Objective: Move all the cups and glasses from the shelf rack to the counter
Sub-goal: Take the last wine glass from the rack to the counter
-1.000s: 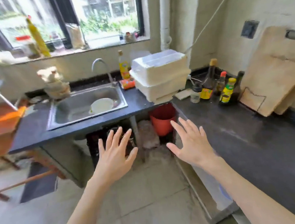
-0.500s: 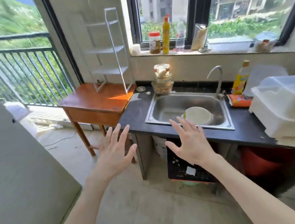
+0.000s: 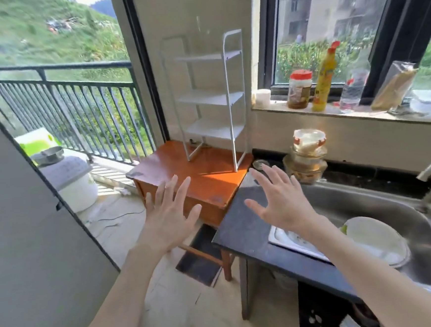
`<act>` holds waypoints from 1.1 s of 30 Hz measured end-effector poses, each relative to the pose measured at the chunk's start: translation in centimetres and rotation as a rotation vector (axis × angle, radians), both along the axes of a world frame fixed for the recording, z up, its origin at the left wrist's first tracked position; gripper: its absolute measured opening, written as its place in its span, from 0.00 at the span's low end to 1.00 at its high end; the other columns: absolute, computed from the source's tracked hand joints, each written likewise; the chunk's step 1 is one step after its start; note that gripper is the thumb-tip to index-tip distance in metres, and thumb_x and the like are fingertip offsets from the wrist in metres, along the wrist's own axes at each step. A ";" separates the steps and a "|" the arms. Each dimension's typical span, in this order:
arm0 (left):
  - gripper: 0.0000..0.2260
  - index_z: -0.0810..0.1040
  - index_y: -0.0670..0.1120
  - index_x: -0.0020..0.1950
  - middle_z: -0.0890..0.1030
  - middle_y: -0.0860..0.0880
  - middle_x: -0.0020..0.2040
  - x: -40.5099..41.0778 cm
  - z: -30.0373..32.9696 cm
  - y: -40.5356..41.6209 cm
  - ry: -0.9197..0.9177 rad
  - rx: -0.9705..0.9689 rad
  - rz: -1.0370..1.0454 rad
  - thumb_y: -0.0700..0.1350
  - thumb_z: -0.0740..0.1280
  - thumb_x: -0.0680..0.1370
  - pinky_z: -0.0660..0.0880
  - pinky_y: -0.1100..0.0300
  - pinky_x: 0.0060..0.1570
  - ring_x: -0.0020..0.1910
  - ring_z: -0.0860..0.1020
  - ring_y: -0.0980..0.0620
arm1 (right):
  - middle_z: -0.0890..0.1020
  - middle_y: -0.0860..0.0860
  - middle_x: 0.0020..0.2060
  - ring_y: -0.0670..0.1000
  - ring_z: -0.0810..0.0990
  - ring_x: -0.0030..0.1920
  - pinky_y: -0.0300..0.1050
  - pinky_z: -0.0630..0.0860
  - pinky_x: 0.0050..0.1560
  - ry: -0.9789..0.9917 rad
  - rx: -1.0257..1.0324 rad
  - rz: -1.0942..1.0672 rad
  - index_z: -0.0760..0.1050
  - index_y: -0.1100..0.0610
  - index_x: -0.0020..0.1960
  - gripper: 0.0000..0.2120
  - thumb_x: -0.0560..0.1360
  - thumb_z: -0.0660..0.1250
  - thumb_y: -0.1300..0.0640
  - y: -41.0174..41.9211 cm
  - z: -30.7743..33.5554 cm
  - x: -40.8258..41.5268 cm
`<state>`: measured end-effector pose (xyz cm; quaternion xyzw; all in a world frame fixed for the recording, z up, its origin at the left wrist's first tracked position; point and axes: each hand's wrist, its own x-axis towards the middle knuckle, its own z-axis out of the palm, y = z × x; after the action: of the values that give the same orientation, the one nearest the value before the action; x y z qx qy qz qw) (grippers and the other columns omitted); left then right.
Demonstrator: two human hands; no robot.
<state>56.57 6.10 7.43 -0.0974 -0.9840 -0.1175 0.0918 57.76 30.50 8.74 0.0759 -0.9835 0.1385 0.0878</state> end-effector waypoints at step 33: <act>0.26 0.51 0.54 0.75 0.54 0.47 0.76 -55.6 15.1 -3.2 0.275 0.361 -0.483 0.57 0.53 0.78 0.50 0.52 0.71 0.75 0.50 0.49 | 0.55 0.55 0.76 0.55 0.49 0.75 0.54 0.53 0.72 0.302 -0.041 -0.191 0.53 0.53 0.74 0.29 0.77 0.57 0.45 -10.2 17.7 -50.3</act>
<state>0.99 2.91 22.56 -0.3251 -0.8740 -0.2943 0.2092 7.41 20.26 26.49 0.0004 -0.9589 0.1365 0.2488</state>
